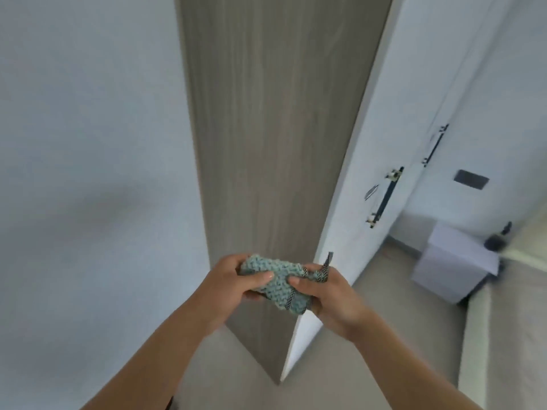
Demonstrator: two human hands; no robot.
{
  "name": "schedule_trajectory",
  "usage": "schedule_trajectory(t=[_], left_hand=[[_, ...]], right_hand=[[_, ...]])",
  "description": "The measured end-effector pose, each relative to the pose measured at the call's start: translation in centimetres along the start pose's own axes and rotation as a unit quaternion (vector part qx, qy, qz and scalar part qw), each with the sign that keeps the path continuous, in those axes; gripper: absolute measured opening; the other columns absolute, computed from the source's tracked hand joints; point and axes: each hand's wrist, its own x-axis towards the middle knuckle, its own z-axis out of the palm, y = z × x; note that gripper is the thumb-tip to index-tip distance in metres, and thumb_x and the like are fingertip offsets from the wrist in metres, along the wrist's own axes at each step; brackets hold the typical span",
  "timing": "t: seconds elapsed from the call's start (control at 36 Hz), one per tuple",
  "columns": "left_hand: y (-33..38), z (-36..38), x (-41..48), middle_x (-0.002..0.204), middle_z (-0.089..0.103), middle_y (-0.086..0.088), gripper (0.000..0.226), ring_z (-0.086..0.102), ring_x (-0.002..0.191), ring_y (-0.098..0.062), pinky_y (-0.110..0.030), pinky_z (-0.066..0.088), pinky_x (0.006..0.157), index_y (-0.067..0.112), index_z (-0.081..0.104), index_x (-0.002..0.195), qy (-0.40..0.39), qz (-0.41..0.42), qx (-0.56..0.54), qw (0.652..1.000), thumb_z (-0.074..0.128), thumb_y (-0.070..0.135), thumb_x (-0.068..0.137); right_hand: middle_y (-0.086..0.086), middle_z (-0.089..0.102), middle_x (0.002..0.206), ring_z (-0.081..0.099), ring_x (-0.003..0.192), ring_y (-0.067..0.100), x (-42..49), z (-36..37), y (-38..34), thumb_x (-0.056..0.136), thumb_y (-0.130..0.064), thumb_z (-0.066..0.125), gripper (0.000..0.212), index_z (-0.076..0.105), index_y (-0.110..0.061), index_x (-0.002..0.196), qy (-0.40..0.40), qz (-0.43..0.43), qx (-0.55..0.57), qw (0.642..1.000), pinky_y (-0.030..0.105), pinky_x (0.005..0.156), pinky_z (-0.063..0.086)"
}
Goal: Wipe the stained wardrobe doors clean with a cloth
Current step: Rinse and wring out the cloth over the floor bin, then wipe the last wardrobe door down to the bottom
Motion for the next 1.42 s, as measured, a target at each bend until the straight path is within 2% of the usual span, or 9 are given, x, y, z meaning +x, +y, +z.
schedule_trajectory(t=[0.22, 0.31, 0.44, 0.61, 0.75, 0.94, 1.11, 1.25, 1.42], left_hand=[[-0.4, 16.4, 7.2, 0.092, 0.073, -0.015, 0.012, 0.065, 0.076, -0.019, -0.026, 0.049, 0.052, 0.005, 0.079, 0.096, -0.053, -0.019, -0.032, 0.998, 0.068, 0.000, 0.093], [-0.5, 21.8, 10.0, 0.084, 0.072, -0.005, 0.021, 0.062, 0.071, -0.016, -0.028, 0.049, 0.056, 0.016, 0.076, 0.102, -0.068, 0.025, 0.073, 0.995, 0.074, -0.001, 0.091], [-0.3, 29.2, 13.0, 0.086, 0.073, 0.004, 0.029, 0.065, 0.074, -0.011, -0.027, 0.052, 0.067, 0.025, 0.067, 0.105, -0.135, 0.023, 0.185, 0.973, 0.073, 0.001, 0.090], [-0.2, 33.3, 16.9, 0.094, 0.072, -0.007, 0.016, 0.066, 0.087, -0.020, -0.030, 0.052, 0.069, 0.018, 0.073, 0.090, -0.136, 0.000, 0.037, 0.990, 0.072, 0.004, 0.085], [-1.4, 35.0, 23.8, 0.103, 0.071, -0.022, 0.009, 0.070, 0.099, -0.033, -0.042, 0.059, 0.084, 0.001, 0.078, 0.096, -0.065, -0.050, -0.174, 0.981, 0.072, 0.007, 0.092], [-3.7, 38.0, 31.9, 0.126, 0.063, -0.027, 0.049, 0.063, 0.118, -0.041, -0.053, 0.055, 0.100, -0.001, 0.066, 0.131, -0.116, -0.174, -0.330, 0.921, 0.071, 0.030, 0.095], [-4.6, 40.1, 35.5, 0.127, 0.066, -0.025, 0.040, 0.069, 0.111, -0.034, -0.044, 0.058, 0.095, -0.002, 0.073, 0.124, -0.134, -0.218, -0.367, 0.894, 0.059, 0.028, 0.102], [-7.2, 40.6, 38.0, 0.143, 0.059, -0.025, 0.052, 0.055, 0.133, -0.038, -0.058, 0.030, 0.125, 0.000, 0.064, 0.138, -0.042, -0.176, -0.367, 0.912, 0.070, 0.034, 0.099], [-9.3, 41.2, 37.6, 0.132, 0.066, -0.026, 0.056, 0.065, 0.117, -0.035, -0.042, 0.054, 0.097, -0.007, 0.063, 0.130, 0.208, -0.108, -0.374, 0.897, 0.085, 0.017, 0.084]], right_hand=[[0.027, 0.064, 0.121, 0.065, 0.107, 0.036, -7.3, -19.4, -0.9, 0.067, -0.001, 0.083, 0.045, 0.068, 0.006, 0.109, -0.010, 0.065, 0.098, 0.993, 0.047, 0.096, 0.054], [0.009, 0.071, 0.102, 0.064, 0.089, 0.017, -8.6, -24.9, -2.2, 0.068, -0.017, 0.081, 0.035, 0.070, -0.013, 0.102, 0.026, 0.080, -0.142, 0.986, 0.030, 0.079, 0.054], [-0.017, 0.058, 0.130, 0.055, 0.118, 0.006, -9.4, -32.4, -4.1, 0.070, -0.052, 0.076, 0.070, 0.048, -0.047, 0.133, -0.024, 0.071, -0.485, 0.871, 0.033, 0.103, 0.047], [0.003, 0.075, 0.101, 0.070, 0.088, 0.019, -7.9, -34.2, -5.6, 0.085, -0.022, 0.080, 0.045, 0.051, -0.015, 0.118, -0.020, 0.010, -0.169, 0.985, 0.038, 0.080, 0.058], [0.004, 0.071, 0.086, 0.062, 0.071, 0.017, -4.0, -38.8, -5.2, 0.090, -0.017, 0.074, 0.010, 0.071, -0.012, 0.098, -0.012, 0.003, -0.157, 0.987, 0.029, 0.061, 0.047], [-0.015, 0.035, 0.147, 0.040, 0.136, 0.007, 1.4, -43.9, -5.6, 0.084, -0.028, 0.080, 0.023, 0.077, -0.026, 0.106, 0.080, -0.100, -0.194, 0.973, 0.041, 0.094, 0.057], [0.002, 0.053, 0.142, 0.060, 0.122, 0.028, 4.5, -48.1, -7.1, 0.079, -0.013, 0.072, 0.057, 0.062, -0.024, 0.134, -0.002, -0.015, -0.047, 0.999, 0.051, 0.097, 0.055], [0.018, 0.067, 0.123, 0.065, 0.115, 0.035, 9.6, -51.3, -5.3, 0.082, -0.032, 0.073, 0.055, 0.059, -0.025, 0.135, -0.062, 0.062, 0.011, 0.996, 0.051, 0.096, 0.054], [0.028, 0.068, 0.107, 0.065, 0.090, 0.039, 14.8, -54.2, -2.0, 0.082, -0.028, 0.079, 0.028, 0.065, -0.010, 0.100, -0.084, 0.118, 0.015, 0.989, 0.050, 0.076, 0.047]])
